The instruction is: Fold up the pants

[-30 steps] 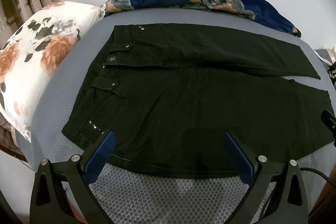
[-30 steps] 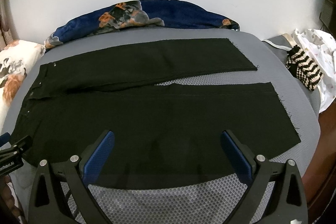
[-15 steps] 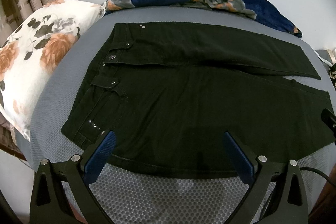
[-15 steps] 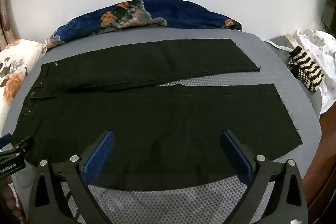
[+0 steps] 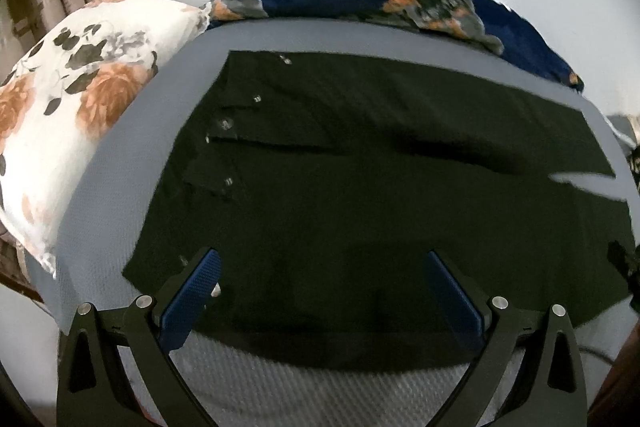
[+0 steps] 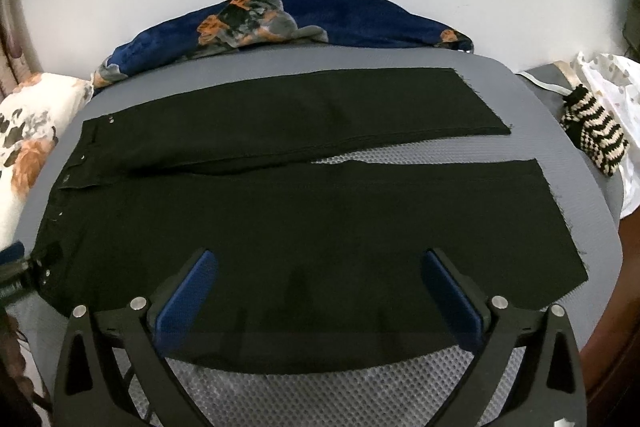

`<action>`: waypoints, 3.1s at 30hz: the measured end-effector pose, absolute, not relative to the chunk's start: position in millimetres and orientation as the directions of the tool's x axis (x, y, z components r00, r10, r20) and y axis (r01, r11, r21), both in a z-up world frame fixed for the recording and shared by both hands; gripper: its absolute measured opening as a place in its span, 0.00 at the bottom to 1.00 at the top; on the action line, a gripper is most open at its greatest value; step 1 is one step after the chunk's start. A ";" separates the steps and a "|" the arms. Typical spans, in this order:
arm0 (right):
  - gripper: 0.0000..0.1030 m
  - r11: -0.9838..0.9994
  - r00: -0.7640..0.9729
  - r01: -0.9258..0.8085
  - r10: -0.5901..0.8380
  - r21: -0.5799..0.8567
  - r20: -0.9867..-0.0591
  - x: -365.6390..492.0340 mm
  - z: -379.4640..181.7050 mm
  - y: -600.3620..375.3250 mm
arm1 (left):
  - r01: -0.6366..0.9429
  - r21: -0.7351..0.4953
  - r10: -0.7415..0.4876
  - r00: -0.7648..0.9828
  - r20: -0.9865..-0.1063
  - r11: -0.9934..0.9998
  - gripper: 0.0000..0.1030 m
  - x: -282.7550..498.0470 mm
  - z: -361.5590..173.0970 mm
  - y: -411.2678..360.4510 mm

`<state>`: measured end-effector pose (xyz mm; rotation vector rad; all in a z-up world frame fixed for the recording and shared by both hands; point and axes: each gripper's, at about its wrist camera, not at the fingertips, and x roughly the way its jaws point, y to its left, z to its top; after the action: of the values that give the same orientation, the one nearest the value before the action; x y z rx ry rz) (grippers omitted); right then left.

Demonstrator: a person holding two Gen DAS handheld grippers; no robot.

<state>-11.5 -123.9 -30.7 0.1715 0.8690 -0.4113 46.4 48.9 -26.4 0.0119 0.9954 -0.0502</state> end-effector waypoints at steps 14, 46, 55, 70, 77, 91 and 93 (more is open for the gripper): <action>1.00 0.966 0.607 0.121 0.110 0.229 -0.787 111.2 -32.3 -118.7 | -0.085 -0.272 -0.173 0.585 -0.792 0.959 0.98 189.1 2.9 183.3; 0.94 0.973 0.609 0.084 0.121 0.216 -0.784 283.5 -80.7 -102.4 | -0.015 -0.680 -0.634 0.348 -0.690 0.733 0.27 353.9 -90.5 217.5; 0.94 0.974 0.613 0.053 0.141 0.218 -0.777 294.5 -79.8 -105.5 | -0.037 -0.695 -0.645 0.338 -0.685 0.718 0.27 382.8 -106.1 196.0; 0.93 0.918 0.437 -0.391 0.249 0.066 -0.864 340.1 -67.3 -113.7 | 0.300 -0.697 -0.743 0.438 -0.506 0.651 0.09 321.9 -17.4 179.3; 0.79 0.792 0.229 -0.596 0.328 0.134 -0.917 374.7 -73.7 -118.1 | 0.402 -0.669 -0.775 0.416 -0.475 0.626 0.09 286.6 1.4 171.6; 0.30 0.733 0.085 -0.653 0.323 0.192 -0.943 373.2 -93.8 -156.4 | 0.380 -0.612 -0.716 0.457 -0.528 0.694 0.09 280.3 2.1 176.2; 0.27 0.741 0.104 -0.649 0.311 0.173 -0.945 369.1 -93.6 -162.3 | 0.373 -0.609 -0.710 0.458 -0.535 0.700 0.09 283.9 0.0 176.2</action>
<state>369.1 -162.3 -93.6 -0.3193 1.2841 0.7257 283.9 176.2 0.0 -0.4415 0.8597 -0.6940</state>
